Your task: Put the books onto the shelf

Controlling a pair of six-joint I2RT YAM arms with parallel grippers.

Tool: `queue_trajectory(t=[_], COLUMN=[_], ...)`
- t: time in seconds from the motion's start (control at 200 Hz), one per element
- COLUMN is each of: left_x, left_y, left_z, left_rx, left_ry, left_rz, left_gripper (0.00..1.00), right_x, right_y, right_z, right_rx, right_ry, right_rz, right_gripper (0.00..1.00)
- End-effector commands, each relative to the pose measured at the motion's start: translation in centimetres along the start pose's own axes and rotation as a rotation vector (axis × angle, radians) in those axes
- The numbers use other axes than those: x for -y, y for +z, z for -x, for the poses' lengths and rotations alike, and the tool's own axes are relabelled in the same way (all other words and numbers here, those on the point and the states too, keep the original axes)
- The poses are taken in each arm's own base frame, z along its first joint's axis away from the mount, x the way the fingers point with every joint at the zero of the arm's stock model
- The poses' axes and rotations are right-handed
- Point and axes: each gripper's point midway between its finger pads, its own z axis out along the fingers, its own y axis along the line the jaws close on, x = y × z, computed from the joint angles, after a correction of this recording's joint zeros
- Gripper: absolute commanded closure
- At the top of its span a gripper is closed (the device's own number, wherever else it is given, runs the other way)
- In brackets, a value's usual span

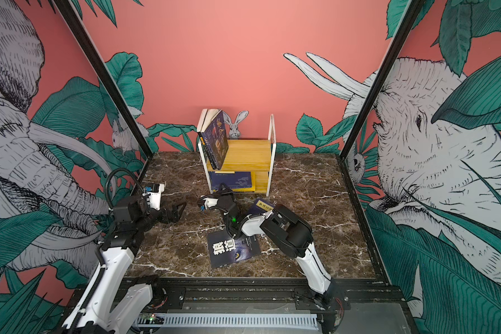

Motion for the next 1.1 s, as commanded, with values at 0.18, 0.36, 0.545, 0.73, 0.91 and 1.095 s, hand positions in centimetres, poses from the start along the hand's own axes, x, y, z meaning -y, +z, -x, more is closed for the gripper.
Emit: queue_trajectory(t=[0.18, 0.36, 0.545, 0.73, 0.91, 1.095], left_x=[-0.5, -2.1, -2.6, -3.4, -3.1, -3.4], left_y=[6.0, 11.4, 16.7, 21.0, 23.7, 25.4], left_z=[7.2, 8.6, 7.7, 7.1, 6.6, 6.5], left_rx=[-0.056, -0.111, -0.202, -0.218, -0.245, -0.257], left_ry=[-0.26, -0.357, -0.446, -0.47, -0.499, -0.531], left_rz=[-0.19, -0.272, -0.373, -0.426, -0.479, -0.51], left_gripper=[0.07, 0.12, 0.13, 0.15, 0.2, 0.32], right_x=[0.4, -1.6, -2.0, -1.8, -2.6, -1.2], right_y=[1.2, 0.8, 1.2, 1.4, 1.6, 2.2], right_z=[-0.3, -1.4, -1.8, -1.1, -0.9, -0.6], right_rx=[0.059, 0.09, 0.118, 0.164, 0.208, 0.235], right_ry=[0.071, 0.093, 0.068, 0.028, -0.003, -0.016], right_rz=[0.039, 0.193, 0.226, 0.253, 0.282, 0.256], right_gripper=[1.0, 1.0, 1.0, 1.0, 1.0, 1.0])
